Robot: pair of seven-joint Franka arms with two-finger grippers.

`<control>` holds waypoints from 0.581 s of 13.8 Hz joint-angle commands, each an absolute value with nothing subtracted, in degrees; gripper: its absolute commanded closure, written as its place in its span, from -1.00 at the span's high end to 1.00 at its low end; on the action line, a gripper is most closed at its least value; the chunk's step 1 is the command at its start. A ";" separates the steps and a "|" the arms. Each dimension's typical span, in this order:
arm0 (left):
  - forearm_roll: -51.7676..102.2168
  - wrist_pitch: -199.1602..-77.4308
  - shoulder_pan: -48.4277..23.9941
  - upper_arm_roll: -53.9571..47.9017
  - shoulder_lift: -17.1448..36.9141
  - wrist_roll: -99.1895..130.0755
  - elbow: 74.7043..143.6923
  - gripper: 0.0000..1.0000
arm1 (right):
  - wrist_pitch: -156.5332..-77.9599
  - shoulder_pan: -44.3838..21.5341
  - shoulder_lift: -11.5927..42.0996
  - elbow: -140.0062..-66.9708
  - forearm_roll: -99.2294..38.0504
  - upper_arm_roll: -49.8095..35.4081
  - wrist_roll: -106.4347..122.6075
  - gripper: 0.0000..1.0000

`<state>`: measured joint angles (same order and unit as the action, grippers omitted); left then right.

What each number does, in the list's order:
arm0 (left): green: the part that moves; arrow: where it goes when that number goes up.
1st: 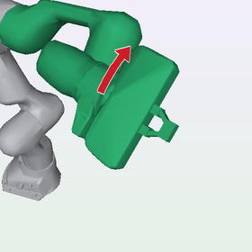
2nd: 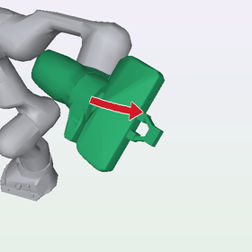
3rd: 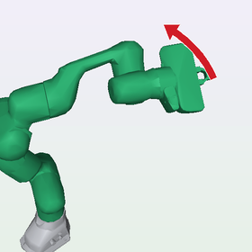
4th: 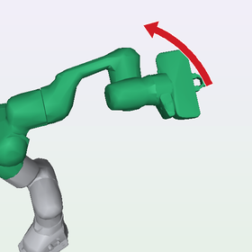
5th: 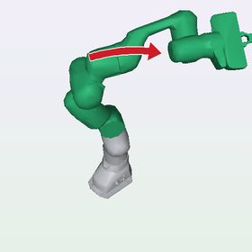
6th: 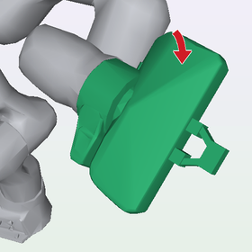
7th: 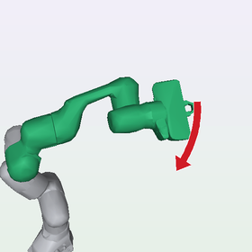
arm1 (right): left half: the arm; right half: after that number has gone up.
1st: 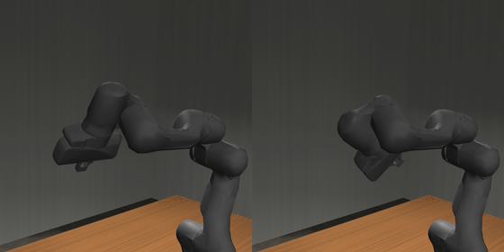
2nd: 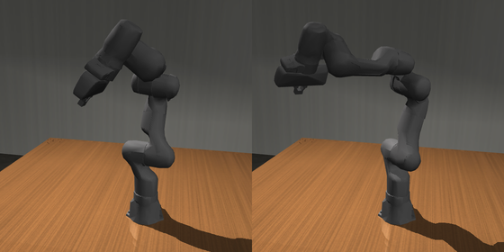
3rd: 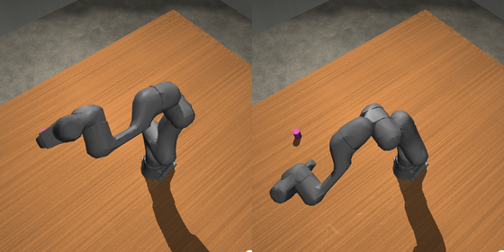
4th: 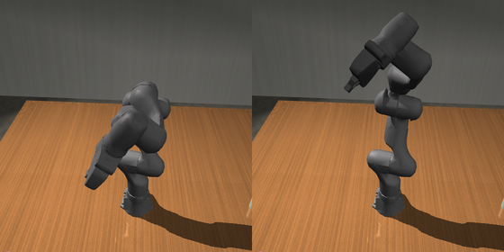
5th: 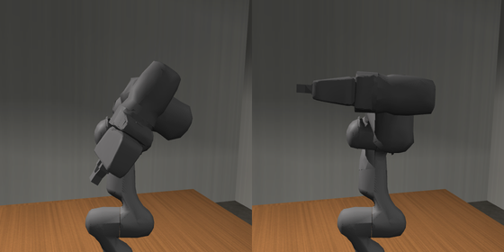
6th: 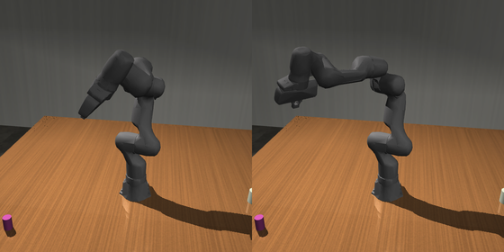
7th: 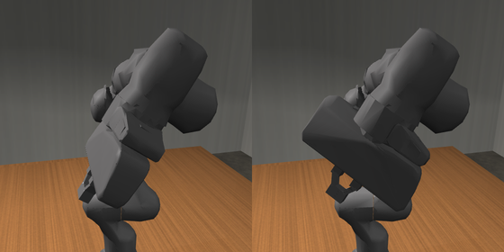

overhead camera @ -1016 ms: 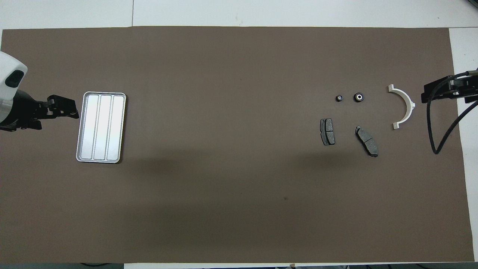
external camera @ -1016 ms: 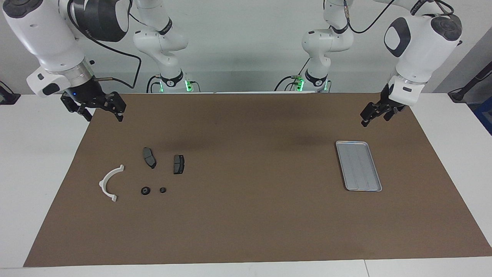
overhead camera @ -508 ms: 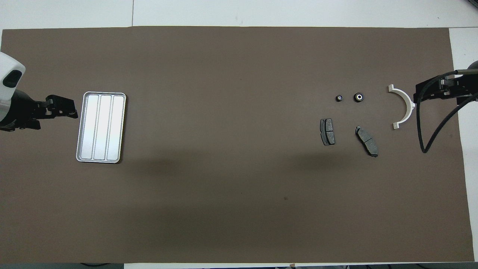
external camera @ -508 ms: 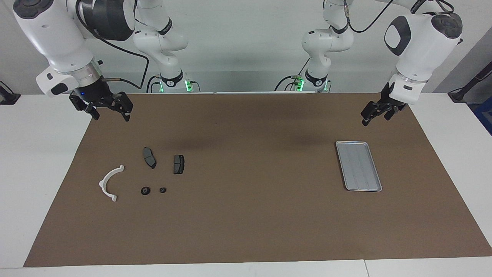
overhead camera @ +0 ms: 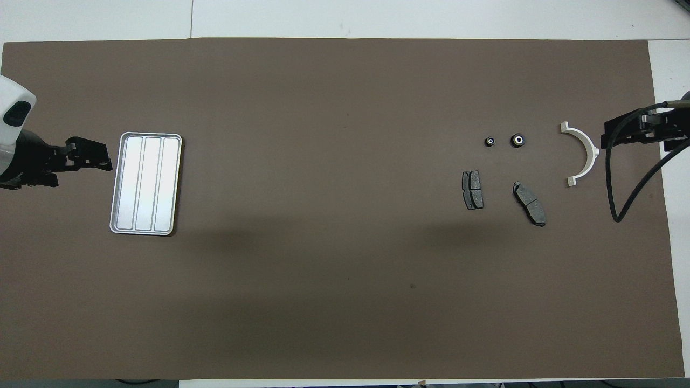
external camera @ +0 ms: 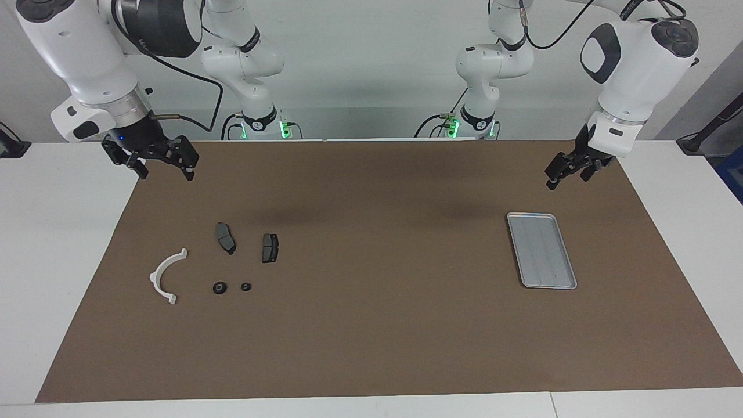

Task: Place bearing gear from tray to pile

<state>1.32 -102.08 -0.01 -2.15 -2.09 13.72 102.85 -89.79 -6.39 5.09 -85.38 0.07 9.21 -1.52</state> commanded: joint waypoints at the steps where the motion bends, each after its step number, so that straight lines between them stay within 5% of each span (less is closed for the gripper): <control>1: 2.29 -101.69 -0.44 -1.58 -2.90 13.18 103.18 1.00 | -88.77 -5.36 4.39 -85.69 0.09 8.35 -2.20 1.00; 8: 2.29 -101.69 -0.44 -1.58 -2.90 13.18 103.18 1.00 | -88.77 -5.36 4.04 -85.96 0.09 8.35 -2.37 1.00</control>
<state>1.32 -102.08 -0.01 -2.15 -2.09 13.72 102.85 -89.72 -6.38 5.07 -85.38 0.07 9.21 -1.56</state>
